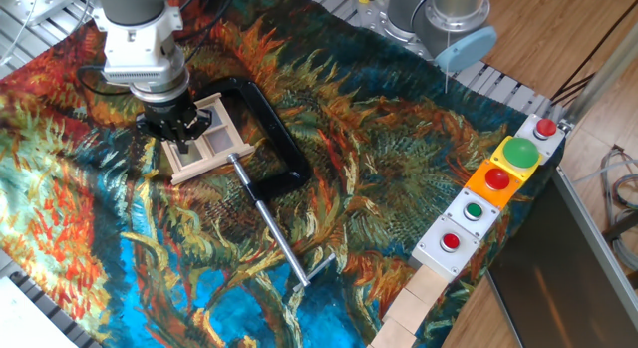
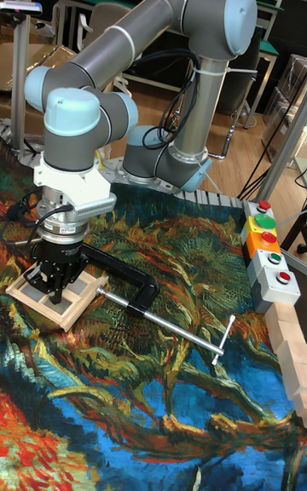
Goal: Open a sliding window
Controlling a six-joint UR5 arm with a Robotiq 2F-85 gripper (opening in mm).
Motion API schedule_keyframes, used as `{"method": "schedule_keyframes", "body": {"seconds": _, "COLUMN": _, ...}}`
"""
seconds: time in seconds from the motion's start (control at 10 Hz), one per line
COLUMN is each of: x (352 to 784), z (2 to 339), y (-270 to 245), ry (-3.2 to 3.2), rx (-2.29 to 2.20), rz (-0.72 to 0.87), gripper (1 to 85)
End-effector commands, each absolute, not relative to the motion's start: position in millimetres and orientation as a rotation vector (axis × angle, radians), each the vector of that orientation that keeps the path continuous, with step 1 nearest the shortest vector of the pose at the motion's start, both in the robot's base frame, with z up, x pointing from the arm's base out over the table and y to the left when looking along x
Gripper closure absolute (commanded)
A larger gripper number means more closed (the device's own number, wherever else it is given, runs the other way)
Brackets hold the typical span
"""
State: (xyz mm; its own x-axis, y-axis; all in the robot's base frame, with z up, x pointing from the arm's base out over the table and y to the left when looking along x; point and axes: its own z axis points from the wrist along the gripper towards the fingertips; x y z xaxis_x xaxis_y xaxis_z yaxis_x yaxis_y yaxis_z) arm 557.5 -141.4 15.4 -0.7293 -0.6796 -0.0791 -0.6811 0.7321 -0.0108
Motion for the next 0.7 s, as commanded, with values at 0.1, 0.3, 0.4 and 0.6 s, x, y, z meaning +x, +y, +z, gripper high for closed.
{"method": "schedule_keyframes", "body": {"seconds": 0.1, "x": 556.8, "z": 14.9, "y": -142.3, "ry": 2.84, "rx": -1.114, "rz": 0.051, "gripper": 84.3}}
{"method": "schedule_keyframes", "body": {"seconds": 0.3, "x": 555.2, "z": 14.7, "y": -143.5, "ry": 2.841, "rx": -1.114, "rz": 0.052, "gripper": 84.3}}
{"method": "schedule_keyframes", "body": {"seconds": 0.4, "x": 554.1, "z": 13.7, "y": -143.9, "ry": 2.836, "rx": -1.117, "rz": 0.06, "gripper": 84.3}}
{"method": "schedule_keyframes", "body": {"seconds": 0.6, "x": 553.5, "z": 13.2, "y": -145.4, "ry": 2.834, "rx": -1.121, "rz": 0.056, "gripper": 84.3}}
